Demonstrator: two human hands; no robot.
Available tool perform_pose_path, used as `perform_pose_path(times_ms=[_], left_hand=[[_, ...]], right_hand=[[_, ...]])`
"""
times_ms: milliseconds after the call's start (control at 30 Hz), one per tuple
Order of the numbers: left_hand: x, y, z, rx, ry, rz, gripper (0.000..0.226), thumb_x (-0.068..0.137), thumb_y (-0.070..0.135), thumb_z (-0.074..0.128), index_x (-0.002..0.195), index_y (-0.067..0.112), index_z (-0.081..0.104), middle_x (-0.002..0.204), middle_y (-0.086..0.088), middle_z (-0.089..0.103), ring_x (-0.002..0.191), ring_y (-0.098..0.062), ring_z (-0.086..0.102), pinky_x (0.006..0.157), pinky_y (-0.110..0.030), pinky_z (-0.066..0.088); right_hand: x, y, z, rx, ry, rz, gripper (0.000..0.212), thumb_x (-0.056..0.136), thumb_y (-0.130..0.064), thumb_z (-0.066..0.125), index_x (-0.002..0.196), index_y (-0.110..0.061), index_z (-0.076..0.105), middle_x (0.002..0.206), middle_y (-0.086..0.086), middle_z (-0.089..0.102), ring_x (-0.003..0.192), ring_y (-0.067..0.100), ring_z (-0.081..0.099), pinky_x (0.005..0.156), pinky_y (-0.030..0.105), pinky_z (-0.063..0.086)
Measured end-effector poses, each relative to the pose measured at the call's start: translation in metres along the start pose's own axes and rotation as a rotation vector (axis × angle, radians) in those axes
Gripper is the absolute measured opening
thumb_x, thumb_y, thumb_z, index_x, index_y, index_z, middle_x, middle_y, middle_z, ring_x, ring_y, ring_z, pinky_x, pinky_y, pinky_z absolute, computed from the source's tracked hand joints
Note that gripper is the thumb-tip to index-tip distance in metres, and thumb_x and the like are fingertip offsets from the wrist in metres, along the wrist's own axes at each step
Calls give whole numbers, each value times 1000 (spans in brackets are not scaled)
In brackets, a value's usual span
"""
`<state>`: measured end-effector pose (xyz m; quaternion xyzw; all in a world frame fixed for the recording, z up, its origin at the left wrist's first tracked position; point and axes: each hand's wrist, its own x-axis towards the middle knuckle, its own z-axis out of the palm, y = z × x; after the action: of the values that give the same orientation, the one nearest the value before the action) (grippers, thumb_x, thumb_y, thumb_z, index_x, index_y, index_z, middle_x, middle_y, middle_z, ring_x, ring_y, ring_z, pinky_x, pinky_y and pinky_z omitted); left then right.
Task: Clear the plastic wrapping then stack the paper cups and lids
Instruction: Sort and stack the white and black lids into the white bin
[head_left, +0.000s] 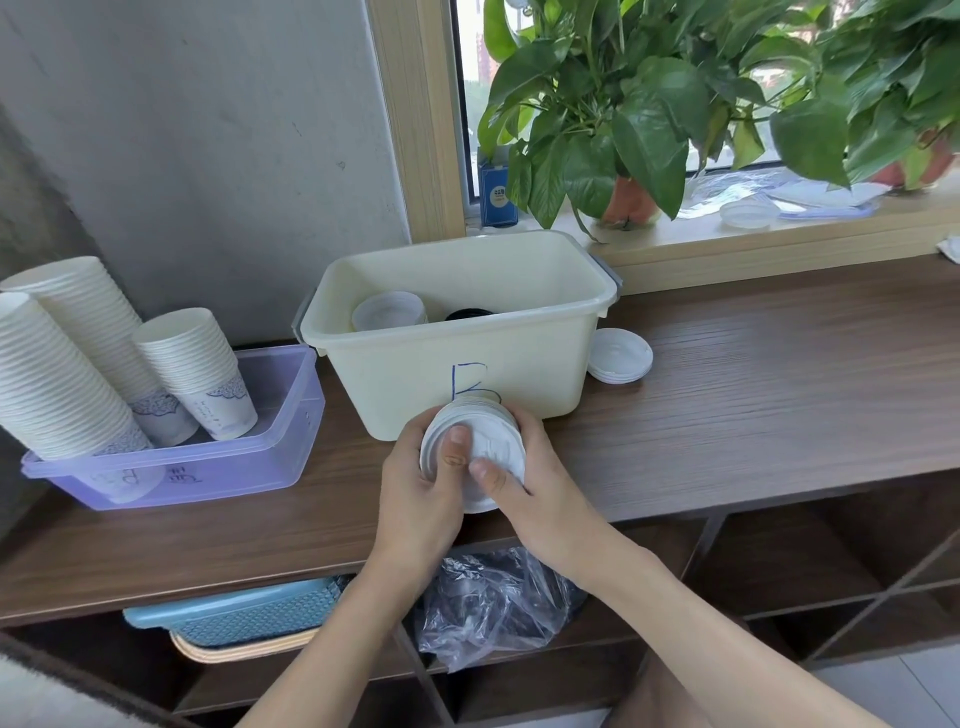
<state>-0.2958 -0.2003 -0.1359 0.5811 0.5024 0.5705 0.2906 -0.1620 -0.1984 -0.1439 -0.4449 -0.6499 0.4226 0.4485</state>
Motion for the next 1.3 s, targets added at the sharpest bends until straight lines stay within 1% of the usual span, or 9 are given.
perform_pose_path(times_ms=[200, 333, 467, 533, 700, 800, 933, 1067, 1300], left_hand=[[-3, 2, 2, 34, 11, 5, 35, 89, 44, 52, 108, 15, 60, 96, 13, 67, 88, 10, 62, 72, -5, 43], [0, 4, -2, -21, -83, -14, 39, 89, 43, 55, 116, 15, 63, 99, 13, 72, 96, 5, 65, 76, -7, 46], [0, 3, -7, -56, -117, -13, 63, 76, 57, 60, 125, 18, 62, 114, 8, 72, 107, -2, 65, 88, -15, 49], [0, 1, -7, -57, -90, -13, 66, 74, 60, 62, 123, 15, 63, 111, 4, 72, 105, -6, 67, 87, -18, 51], [-1, 1, -3, 36, 46, 21, 70, 75, 69, 53, 114, 13, 67, 101, 8, 72, 94, 4, 65, 76, -7, 45], [-1, 1, -1, 46, 78, 21, 66, 76, 67, 49, 111, 14, 68, 97, 16, 70, 92, 11, 63, 74, -3, 42], [-1, 2, 1, 45, 87, 8, 64, 76, 67, 48, 105, 13, 69, 90, 17, 69, 86, 14, 62, 72, -2, 42], [-2, 1, 4, 62, 92, 6, 63, 73, 68, 49, 103, 15, 65, 88, 16, 67, 82, 15, 61, 69, -3, 41], [-3, -3, 3, 90, 75, 4, 65, 74, 71, 49, 99, 13, 63, 85, 14, 66, 79, 11, 60, 67, -5, 40]], right_hand=[[0, -4, 1, 10, 21, -18, 45, 94, -26, 59, 133, -21, 37, 129, -5, 51, 120, 2, 49, 104, 28, 41], [1, -3, -3, -8, 18, -25, 55, 90, -31, 58, 139, -19, 34, 137, -2, 45, 127, 6, 44, 109, 35, 38], [-3, -2, -1, -85, 18, -81, 54, 92, -23, 62, 138, -25, 35, 137, -5, 44, 129, 5, 42, 110, 33, 37], [-4, -2, 0, -98, 19, -92, 56, 91, -26, 62, 140, -27, 34, 138, -6, 44, 129, 5, 42, 110, 34, 37], [-4, -4, 1, -104, -17, -93, 71, 86, -54, 54, 146, -27, 27, 144, -9, 41, 134, 6, 39, 111, 37, 36], [-1, -5, 1, -86, -31, -75, 66, 88, -58, 50, 145, -30, 29, 142, -13, 46, 133, 7, 41, 111, 40, 36], [-1, 1, 3, -62, -25, -25, 67, 85, -70, 44, 142, -37, 31, 138, -17, 48, 130, 8, 45, 109, 43, 37], [-1, 6, 5, -60, 2, -1, 63, 83, -66, 44, 138, -37, 34, 130, -17, 53, 123, 9, 51, 105, 42, 41], [-4, -4, 3, -60, 31, -62, 40, 92, -44, 47, 124, -19, 44, 118, -4, 57, 110, 8, 54, 95, 30, 45]])
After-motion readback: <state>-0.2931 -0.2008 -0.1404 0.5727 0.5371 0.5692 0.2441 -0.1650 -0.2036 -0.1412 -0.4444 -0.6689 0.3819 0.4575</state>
